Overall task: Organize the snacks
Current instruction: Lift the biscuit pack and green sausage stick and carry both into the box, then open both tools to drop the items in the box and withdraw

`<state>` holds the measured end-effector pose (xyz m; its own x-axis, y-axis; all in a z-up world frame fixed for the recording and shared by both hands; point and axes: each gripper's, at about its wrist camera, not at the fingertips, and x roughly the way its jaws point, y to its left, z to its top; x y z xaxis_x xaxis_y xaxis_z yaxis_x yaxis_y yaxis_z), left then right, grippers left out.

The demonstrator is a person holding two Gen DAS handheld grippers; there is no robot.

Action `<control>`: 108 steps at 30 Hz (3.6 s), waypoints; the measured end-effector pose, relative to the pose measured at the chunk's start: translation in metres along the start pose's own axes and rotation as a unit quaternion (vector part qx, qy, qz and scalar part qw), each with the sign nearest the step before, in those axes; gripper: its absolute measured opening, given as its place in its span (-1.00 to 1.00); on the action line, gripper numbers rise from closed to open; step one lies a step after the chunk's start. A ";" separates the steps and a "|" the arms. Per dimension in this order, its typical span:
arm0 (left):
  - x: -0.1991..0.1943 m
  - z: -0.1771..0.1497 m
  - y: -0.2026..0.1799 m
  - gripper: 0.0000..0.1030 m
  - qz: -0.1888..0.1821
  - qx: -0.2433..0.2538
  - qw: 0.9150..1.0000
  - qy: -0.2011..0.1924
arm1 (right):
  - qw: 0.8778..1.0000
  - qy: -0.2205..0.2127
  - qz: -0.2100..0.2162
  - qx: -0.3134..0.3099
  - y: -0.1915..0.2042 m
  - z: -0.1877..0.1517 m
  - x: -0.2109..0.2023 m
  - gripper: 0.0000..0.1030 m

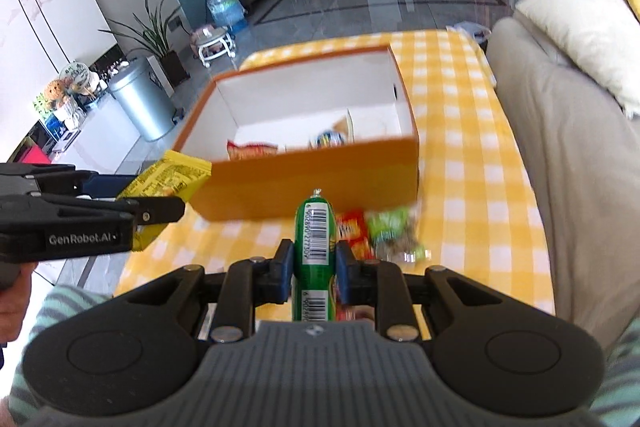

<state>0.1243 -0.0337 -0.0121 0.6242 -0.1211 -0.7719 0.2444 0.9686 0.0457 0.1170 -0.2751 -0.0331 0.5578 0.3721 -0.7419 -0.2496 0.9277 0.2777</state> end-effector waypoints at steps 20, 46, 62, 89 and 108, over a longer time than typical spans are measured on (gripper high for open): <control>0.041 0.074 0.024 0.13 0.028 -0.005 0.999 -0.019 | 0.996 -0.044 -0.032 -0.070 0.016 0.118 0.065 -0.63; 0.162 0.071 0.017 0.13 -0.004 0.047 0.991 0.126 | 0.982 0.096 -0.081 -0.143 0.002 0.133 0.216 -0.63; 0.175 0.069 0.025 0.14 -0.015 0.022 0.988 0.152 | 0.977 0.131 -0.091 -0.141 -0.005 0.132 0.234 -0.62; 0.084 0.058 0.031 0.49 0.026 -0.002 0.998 0.051 | 0.993 0.016 -0.064 -0.094 0.011 0.122 0.129 0.42; 0.021 -0.020 0.028 0.50 0.020 -0.021 0.999 0.040 | 0.996 -0.018 -0.077 -0.040 0.011 0.012 0.051 0.57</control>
<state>0.1293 -0.0044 -0.0393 0.5708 -0.0663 -0.8184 0.1888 0.9806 0.0523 0.1525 -0.2455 -0.0603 0.6215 0.2284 -0.7494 -0.2204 0.9689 0.1125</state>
